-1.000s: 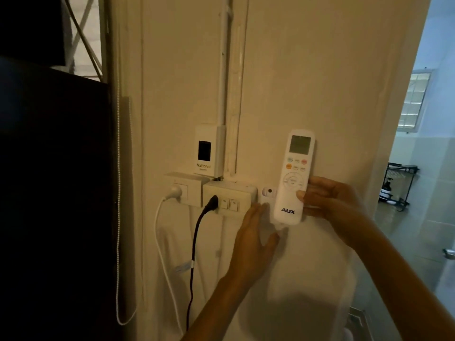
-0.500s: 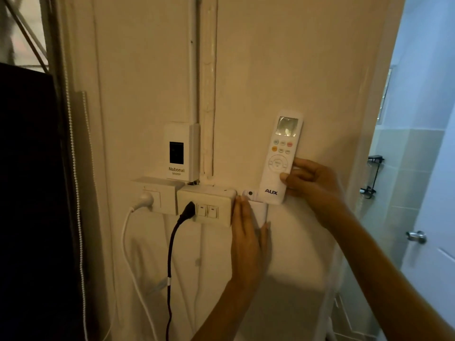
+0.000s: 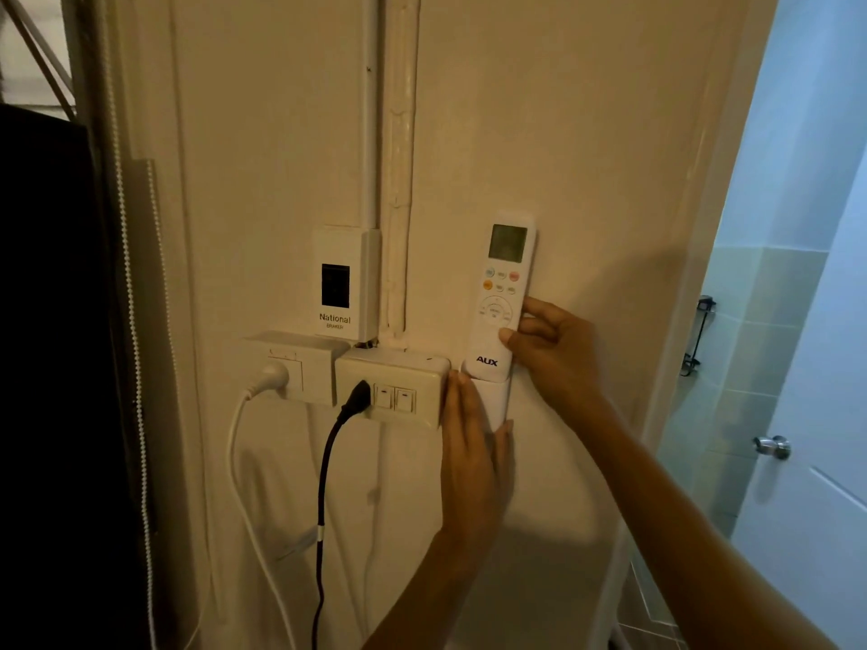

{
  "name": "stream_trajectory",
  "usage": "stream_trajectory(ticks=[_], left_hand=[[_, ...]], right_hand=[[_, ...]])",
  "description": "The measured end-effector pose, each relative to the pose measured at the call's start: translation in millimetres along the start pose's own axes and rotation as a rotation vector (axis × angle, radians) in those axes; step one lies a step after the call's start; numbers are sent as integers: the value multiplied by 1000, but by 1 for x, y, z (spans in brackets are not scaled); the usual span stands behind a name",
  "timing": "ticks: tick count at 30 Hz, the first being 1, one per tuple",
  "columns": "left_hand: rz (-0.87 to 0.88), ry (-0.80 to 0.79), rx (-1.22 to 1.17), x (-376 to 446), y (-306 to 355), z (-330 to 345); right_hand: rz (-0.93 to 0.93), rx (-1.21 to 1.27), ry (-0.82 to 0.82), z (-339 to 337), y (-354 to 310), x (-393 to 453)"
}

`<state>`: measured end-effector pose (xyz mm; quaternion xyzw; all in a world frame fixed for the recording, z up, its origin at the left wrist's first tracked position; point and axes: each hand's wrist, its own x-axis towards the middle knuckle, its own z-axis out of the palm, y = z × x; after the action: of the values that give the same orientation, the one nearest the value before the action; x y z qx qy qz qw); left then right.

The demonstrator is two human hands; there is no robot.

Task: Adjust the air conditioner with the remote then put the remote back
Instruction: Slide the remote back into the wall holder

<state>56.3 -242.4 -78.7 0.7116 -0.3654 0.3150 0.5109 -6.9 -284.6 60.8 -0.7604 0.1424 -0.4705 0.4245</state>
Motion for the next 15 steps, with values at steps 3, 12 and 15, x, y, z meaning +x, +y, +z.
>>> stream_trajectory(ticks=[3,12,15], left_hand=[[-1,-41,7,0,-1,0],[8,-22,25,0,0,-1],[7,-32,11,0,0,-2]], right_hand=[[-6,-48,-20,2,1,-4],[-19,-135,-42,3,3,-10],[-15,-137,-20,4,3,-11]])
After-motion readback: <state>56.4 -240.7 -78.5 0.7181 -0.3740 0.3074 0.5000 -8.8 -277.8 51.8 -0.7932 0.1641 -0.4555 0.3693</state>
